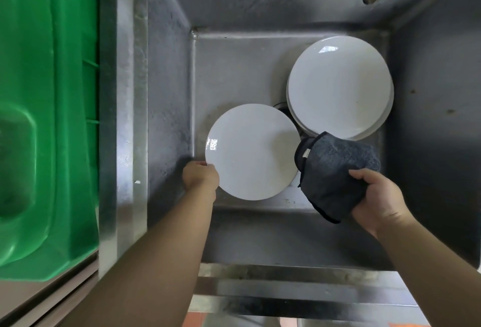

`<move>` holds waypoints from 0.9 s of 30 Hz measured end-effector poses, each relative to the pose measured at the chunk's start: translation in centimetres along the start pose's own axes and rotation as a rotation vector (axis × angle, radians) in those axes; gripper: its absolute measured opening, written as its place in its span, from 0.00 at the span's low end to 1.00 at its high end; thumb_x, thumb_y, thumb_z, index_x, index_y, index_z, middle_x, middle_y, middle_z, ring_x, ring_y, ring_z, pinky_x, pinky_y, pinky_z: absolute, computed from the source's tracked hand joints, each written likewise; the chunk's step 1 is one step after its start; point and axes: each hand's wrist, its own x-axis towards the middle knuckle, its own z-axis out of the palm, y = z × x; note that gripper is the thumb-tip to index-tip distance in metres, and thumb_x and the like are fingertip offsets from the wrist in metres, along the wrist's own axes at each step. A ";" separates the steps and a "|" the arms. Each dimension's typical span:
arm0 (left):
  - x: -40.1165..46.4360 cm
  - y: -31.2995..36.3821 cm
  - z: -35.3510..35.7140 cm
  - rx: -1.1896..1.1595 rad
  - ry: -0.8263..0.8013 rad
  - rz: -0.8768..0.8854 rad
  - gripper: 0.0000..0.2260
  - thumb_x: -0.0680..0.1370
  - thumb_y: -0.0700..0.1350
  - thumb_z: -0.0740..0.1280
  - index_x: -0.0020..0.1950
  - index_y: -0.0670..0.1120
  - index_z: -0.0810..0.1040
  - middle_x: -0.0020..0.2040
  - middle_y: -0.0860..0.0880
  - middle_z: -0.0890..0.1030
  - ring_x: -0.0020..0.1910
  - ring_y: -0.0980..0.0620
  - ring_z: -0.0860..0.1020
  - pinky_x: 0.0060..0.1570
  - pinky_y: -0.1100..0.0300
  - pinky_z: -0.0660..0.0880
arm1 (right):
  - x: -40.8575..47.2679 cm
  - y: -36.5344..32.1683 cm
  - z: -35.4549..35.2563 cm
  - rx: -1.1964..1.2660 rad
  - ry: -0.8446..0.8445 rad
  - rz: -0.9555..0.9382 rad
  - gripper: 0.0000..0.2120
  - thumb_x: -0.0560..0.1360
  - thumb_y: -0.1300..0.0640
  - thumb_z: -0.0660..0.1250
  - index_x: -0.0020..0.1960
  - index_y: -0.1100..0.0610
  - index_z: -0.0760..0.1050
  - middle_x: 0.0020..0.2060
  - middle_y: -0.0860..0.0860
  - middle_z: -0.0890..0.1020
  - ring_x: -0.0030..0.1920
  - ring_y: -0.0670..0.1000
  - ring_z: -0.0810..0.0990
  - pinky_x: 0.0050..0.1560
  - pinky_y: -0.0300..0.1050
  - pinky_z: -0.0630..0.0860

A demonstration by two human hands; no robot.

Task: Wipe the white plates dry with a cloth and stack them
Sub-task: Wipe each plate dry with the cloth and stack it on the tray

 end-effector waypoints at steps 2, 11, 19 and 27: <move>-0.3 -0.1 -0.3 -0.049 -0.013 0.001 0.05 0.82 0.38 0.67 0.47 0.46 0.78 0.46 0.46 0.80 0.38 0.50 0.77 0.32 0.61 0.70 | -0.2 -0.3 0.0 0.006 0.009 -0.004 0.19 0.77 0.65 0.66 0.67 0.64 0.77 0.58 0.59 0.87 0.58 0.62 0.86 0.63 0.60 0.79; -1.7 -0.5 -1.9 -0.252 -0.226 -0.107 0.12 0.82 0.47 0.70 0.64 0.48 0.74 0.58 0.45 0.82 0.56 0.42 0.83 0.61 0.41 0.82 | -2.1 -2.0 -0.3 0.047 -0.018 0.000 0.15 0.78 0.62 0.65 0.63 0.61 0.80 0.55 0.56 0.88 0.54 0.58 0.88 0.55 0.56 0.80; -2.9 -0.8 -3.6 -0.312 -0.417 -0.129 0.13 0.85 0.43 0.67 0.70 0.44 0.79 0.61 0.46 0.85 0.59 0.43 0.83 0.63 0.44 0.81 | -3.7 -3.1 -1.3 0.092 -0.027 -0.014 0.14 0.79 0.60 0.66 0.63 0.61 0.80 0.55 0.56 0.88 0.51 0.57 0.89 0.51 0.54 0.80; -6.5 -0.4 -6.3 -0.396 -0.469 -0.003 0.13 0.86 0.42 0.66 0.69 0.52 0.79 0.61 0.54 0.86 0.62 0.47 0.82 0.58 0.46 0.83 | -6.3 -4.1 -2.7 0.101 -0.087 -0.045 0.14 0.80 0.57 0.67 0.65 0.59 0.78 0.56 0.55 0.88 0.52 0.56 0.88 0.48 0.53 0.81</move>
